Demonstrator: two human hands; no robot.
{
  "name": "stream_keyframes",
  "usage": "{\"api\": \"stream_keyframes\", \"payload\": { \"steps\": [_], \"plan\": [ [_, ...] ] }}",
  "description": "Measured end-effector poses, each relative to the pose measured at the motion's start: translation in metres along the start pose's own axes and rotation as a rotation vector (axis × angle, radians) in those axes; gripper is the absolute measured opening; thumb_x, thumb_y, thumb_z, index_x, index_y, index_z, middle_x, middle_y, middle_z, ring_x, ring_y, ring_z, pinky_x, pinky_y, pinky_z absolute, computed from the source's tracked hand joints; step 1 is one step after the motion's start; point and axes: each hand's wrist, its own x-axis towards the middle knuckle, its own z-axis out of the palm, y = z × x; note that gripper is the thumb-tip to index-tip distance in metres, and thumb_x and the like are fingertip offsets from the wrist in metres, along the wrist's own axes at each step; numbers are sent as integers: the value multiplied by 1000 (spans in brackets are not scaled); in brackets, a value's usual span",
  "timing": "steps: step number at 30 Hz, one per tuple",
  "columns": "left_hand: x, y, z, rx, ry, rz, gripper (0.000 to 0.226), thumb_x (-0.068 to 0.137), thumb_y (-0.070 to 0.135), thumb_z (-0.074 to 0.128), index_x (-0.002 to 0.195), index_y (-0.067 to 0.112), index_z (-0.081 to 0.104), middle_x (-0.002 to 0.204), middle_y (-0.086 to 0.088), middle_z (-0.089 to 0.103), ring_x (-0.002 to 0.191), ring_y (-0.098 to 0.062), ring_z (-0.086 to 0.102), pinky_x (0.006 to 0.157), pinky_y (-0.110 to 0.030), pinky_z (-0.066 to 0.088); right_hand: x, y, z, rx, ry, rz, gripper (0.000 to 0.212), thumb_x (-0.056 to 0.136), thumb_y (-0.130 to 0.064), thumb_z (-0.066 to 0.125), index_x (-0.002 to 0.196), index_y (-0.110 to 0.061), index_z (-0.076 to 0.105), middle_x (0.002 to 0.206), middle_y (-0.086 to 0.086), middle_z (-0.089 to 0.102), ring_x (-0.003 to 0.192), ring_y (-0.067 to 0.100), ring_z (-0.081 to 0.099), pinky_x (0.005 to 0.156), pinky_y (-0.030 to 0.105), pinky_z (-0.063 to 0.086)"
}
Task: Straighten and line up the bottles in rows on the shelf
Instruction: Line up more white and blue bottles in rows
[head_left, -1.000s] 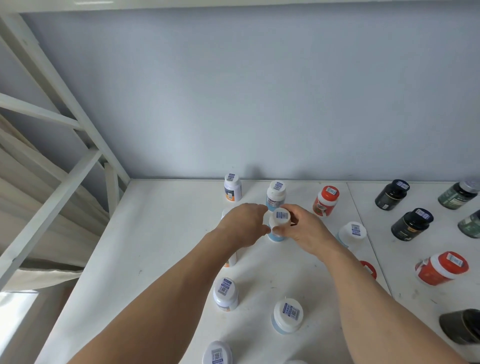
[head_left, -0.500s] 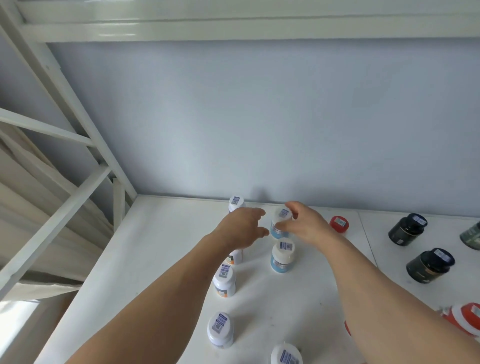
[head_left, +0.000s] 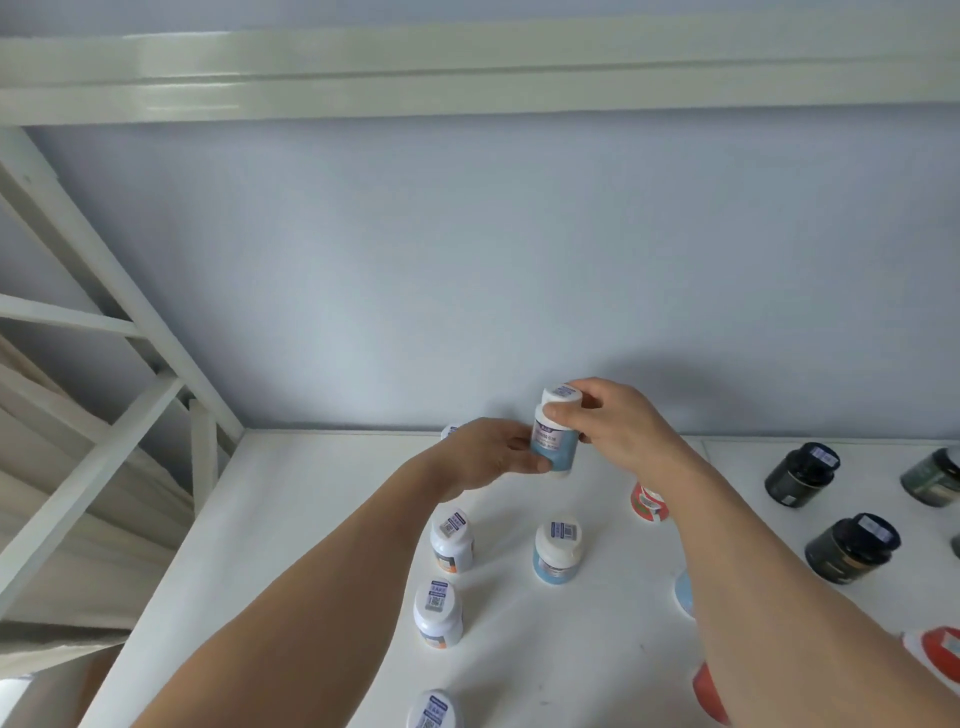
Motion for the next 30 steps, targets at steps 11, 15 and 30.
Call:
{"api": "stream_keyframes", "payload": {
  "steps": [11, 15, 30],
  "plan": [
    [5, -2, -9, -118, -136, -2, 31, 87, 18, 72, 116, 25, 68, 106, 9, 72, 100, -7, 64, 87, -16, 47, 0, -10, 2, -21, 54, 38, 36, 75, -47, 74, 98, -19, 74, 91, -3, 75, 88, 17, 71, 86, 45, 58],
    [3, -2, -10, -94, -134, -17, 37, 87, 21, 72, 123, 24, 66, 112, 6, 70, 104, -10, 61, 82, -14, 46, -1, -9, 5, -19, 57, 38, 29, 81, -40, 74, 98, -16, 74, 92, -1, 74, 89, 18, 71, 85, 44, 59],
    [14, -19, 3, 849, 68, 1, 58, 92, 37, 63, 144, 20, 43, 138, 2, 56, 128, -18, 48, 100, -30, 42, 8, 55, 40, -147, -30, 94, 35, 82, -32, 78, 113, -28, 62, 107, -8, 69, 102, 16, 65, 93, 43, 52]
  ]
}}
